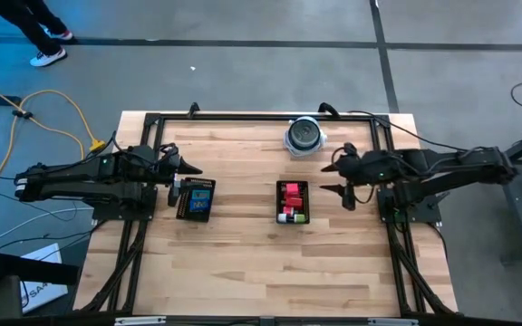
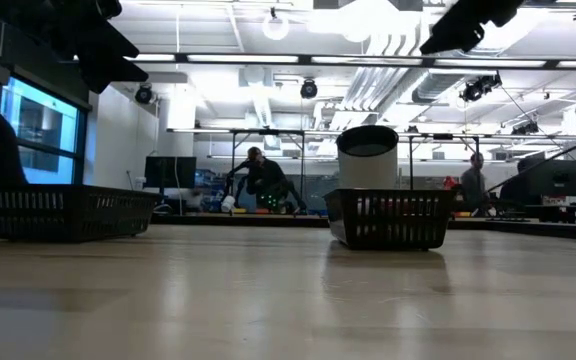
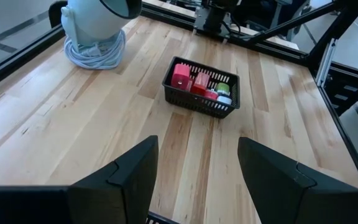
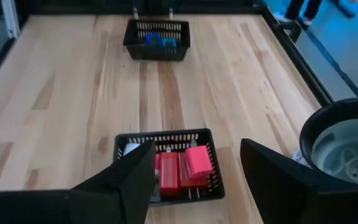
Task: Pick & Place Office items
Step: Return to Home Position
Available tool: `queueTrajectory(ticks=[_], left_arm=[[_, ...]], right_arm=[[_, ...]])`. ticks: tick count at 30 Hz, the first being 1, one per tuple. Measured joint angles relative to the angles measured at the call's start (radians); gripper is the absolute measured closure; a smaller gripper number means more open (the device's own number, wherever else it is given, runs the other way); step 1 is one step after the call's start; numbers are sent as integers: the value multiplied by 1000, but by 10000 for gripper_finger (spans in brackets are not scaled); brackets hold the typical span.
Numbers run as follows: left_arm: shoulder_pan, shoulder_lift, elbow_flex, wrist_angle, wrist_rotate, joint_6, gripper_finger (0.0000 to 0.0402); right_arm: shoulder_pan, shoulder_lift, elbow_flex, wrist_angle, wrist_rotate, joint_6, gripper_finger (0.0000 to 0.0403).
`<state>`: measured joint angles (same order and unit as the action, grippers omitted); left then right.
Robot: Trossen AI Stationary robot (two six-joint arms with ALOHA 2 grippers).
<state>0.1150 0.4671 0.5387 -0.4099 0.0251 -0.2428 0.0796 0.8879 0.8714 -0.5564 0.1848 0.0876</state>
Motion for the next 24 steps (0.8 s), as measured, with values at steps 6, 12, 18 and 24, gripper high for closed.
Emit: queueTrajectory(ticks=[6,12,18,24], left_arm=[[0,0,0,0,0,0,186],[0,0,0,0,0,0,186],[0,0,0,0,0,0,186],[0,0,0,0,0,0,186]], right_arm=[[-1,-105,-149,135,41,28,180],[0,-189,-296,262,77,44,180],[-1,-341,-417,319,79,53,180],[-1,-475,-529,373,78,69,180]])
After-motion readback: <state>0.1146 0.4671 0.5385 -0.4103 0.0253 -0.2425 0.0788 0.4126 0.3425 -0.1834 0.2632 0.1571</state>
